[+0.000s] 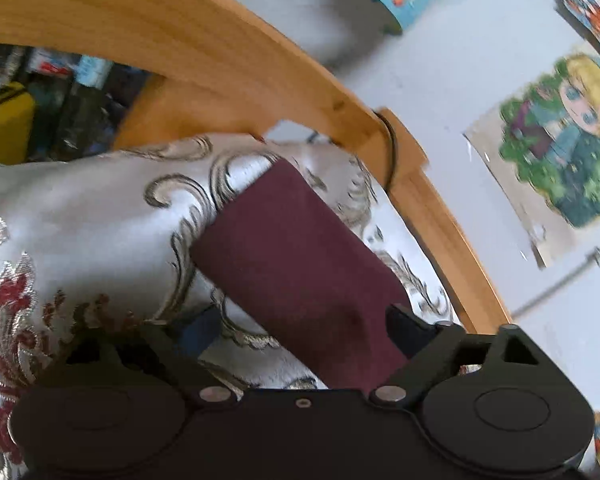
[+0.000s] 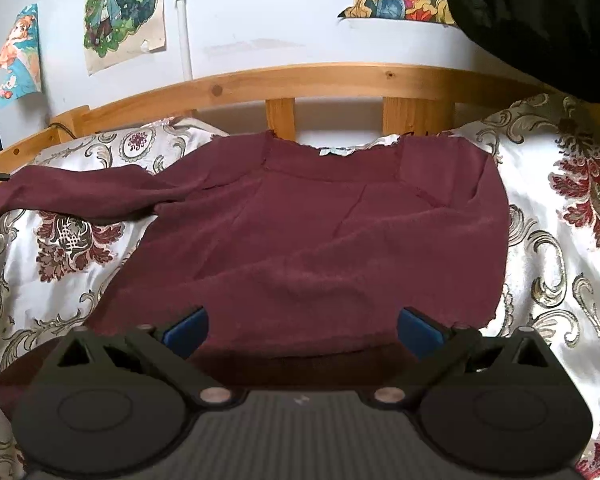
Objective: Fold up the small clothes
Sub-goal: 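Grasp the other sleeve cuff with the left tool and lift it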
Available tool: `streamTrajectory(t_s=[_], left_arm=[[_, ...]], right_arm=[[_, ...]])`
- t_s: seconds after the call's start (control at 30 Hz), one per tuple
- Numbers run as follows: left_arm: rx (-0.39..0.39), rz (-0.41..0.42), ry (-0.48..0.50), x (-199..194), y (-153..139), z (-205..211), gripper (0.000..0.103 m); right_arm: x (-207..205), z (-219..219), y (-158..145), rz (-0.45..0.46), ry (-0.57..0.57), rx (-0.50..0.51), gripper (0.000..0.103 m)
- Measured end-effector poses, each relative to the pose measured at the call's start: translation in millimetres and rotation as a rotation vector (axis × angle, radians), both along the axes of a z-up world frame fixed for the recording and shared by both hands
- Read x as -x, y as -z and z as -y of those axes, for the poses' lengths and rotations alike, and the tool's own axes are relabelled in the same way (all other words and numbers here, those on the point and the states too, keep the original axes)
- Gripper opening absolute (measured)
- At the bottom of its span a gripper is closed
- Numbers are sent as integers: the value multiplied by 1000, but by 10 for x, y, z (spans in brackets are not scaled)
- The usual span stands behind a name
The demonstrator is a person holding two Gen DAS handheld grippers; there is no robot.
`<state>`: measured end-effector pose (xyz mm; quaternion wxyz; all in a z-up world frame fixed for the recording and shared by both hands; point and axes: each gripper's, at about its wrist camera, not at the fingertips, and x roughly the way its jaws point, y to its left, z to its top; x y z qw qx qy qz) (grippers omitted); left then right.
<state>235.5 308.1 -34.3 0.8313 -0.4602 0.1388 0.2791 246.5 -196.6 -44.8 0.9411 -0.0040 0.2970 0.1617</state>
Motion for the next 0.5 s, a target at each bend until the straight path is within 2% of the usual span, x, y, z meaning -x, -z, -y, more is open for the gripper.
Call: streamTrajectory(t_s=[0.1, 0.17, 0.2, 0.3, 0.4, 0.5], left_arm=[[-38, -9, -60, 20, -26, 61, 58], [-62, -26, -84, -5, -45, 72, 17], [-63, -17, -78, 17, -56, 61, 8], [-94, 31, -40, 50, -144, 46, 5], [-199, 108, 18, 43, -342, 144, 4], [-338, 212, 138, 22, -619, 369, 4]], right_arm=[[-8, -27, 20, -2, -16, 8, 103], [-2, -52, 22, 0, -27, 16, 103], [4, -63, 24, 2, -32, 20, 103], [21, -78, 26, 5, -38, 27, 103], [8, -65, 39, -5, -30, 22, 103], [-13, -44, 44, -13, -15, 8, 103]])
